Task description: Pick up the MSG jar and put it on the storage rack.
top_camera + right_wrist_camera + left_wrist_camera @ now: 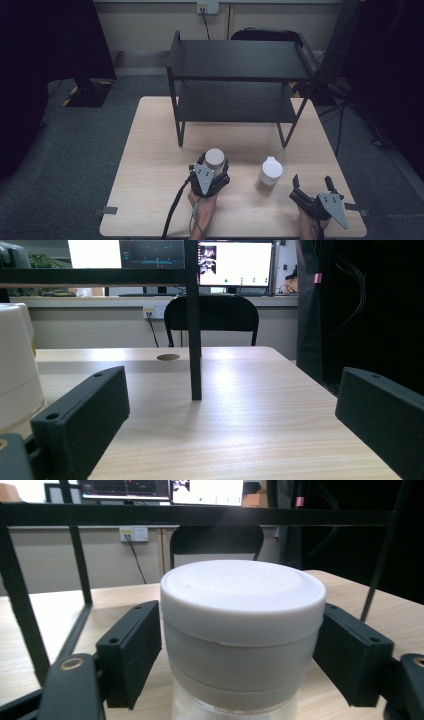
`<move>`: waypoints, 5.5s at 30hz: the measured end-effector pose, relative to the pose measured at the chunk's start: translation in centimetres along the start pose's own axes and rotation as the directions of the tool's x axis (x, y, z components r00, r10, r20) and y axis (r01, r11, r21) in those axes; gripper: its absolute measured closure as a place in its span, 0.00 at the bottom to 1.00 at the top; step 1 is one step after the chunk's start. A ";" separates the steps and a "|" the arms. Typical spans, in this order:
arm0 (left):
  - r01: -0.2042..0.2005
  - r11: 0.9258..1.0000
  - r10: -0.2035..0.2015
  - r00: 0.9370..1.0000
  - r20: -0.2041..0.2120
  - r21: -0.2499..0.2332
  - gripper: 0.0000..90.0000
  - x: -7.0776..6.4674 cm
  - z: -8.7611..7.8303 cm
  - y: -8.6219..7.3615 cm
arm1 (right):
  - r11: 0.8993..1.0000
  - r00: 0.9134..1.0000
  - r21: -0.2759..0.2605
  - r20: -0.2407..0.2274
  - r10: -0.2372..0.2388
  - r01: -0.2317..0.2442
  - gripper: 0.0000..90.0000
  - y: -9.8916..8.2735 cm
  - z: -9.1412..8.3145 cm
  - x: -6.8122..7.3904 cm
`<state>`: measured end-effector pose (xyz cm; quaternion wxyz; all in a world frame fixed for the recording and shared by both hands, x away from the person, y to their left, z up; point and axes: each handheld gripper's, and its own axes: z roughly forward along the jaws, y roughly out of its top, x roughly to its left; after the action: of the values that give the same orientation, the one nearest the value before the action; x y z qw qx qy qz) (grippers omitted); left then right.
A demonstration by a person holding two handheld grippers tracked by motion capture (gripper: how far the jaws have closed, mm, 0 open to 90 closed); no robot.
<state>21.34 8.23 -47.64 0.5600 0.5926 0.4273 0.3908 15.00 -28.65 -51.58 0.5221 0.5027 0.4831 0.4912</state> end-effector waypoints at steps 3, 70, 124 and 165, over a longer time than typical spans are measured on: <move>-0.007 1.000 0.007 1.000 0.000 0.007 0.33 0.0 0.1 -0.1 | 1.000 1.000 0.000 0.000 0.000 0.000 0.00 0.0 0.0 0.0; -0.083 0.995 0.095 0.958 0.269 -0.056 0.38 4.7 -2.5 6.4 | 1.000 1.000 0.001 0.006 -0.001 0.001 0.00 0.0 0.0 0.1; 0.006 0.984 0.085 0.862 0.500 -0.179 0.38 12.5 8.4 27.6 | 1.000 1.000 0.005 0.016 0.003 -0.003 0.00 0.1 0.1 0.3; -0.010 0.987 0.016 0.999 0.034 -0.160 0.13 4.1 13.9 29.8 | 1.000 1.000 0.002 0.012 0.002 -0.002 0.00 0.0 0.0 0.2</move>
<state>37.80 7.31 -18.86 0.6106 0.5551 0.3809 0.4171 15.04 -28.45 -51.55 0.5240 0.5069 0.4798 0.4882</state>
